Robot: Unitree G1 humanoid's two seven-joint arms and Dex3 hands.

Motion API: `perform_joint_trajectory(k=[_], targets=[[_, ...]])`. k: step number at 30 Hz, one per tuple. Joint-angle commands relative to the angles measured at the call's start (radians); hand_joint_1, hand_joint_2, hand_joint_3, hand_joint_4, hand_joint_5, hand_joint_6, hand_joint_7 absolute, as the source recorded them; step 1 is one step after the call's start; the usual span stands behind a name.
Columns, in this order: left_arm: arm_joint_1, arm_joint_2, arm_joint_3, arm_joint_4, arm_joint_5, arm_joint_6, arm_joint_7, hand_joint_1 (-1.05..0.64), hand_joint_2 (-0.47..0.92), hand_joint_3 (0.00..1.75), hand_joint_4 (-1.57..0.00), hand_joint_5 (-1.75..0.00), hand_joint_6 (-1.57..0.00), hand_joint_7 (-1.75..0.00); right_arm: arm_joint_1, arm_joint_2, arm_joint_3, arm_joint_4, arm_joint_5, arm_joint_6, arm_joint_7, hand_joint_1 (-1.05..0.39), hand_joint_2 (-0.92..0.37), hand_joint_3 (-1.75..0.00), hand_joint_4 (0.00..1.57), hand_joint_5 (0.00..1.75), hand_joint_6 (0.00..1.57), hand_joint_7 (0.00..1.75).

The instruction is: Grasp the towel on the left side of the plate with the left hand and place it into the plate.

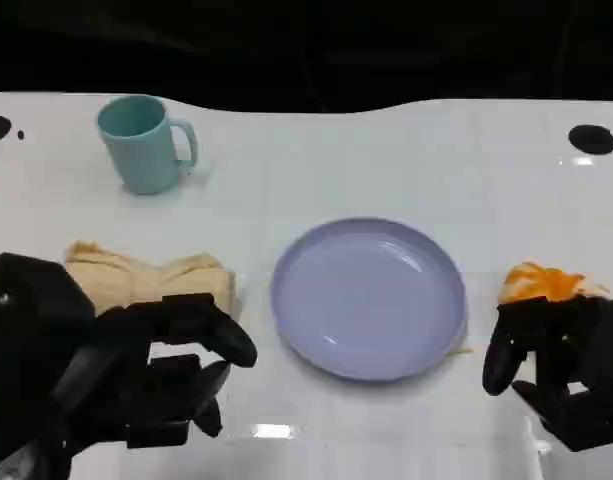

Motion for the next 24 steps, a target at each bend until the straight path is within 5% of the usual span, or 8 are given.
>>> perform_joint_trajectory(k=[1,24], targets=[[-0.007,0.016,0.006,-0.017,0.004,0.034,0.017,-0.19,0.79,0.72,-0.56,-1.67,-0.62,-1.41,-0.008,-0.011,-0.002,-0.01,0.004,0.005,-0.001,0.03,-0.62,-0.99,0.68,1.74,0.66,1.45],[-0.011,0.015,0.007,-0.021,0.016,0.046,0.025,-0.18,0.78,0.71,-0.57,-1.63,-0.61,-1.37,-0.011,-0.007,0.004,-0.008,0.005,0.006,-0.006,0.03,-0.62,-1.0,0.68,1.73,0.66,1.45]])
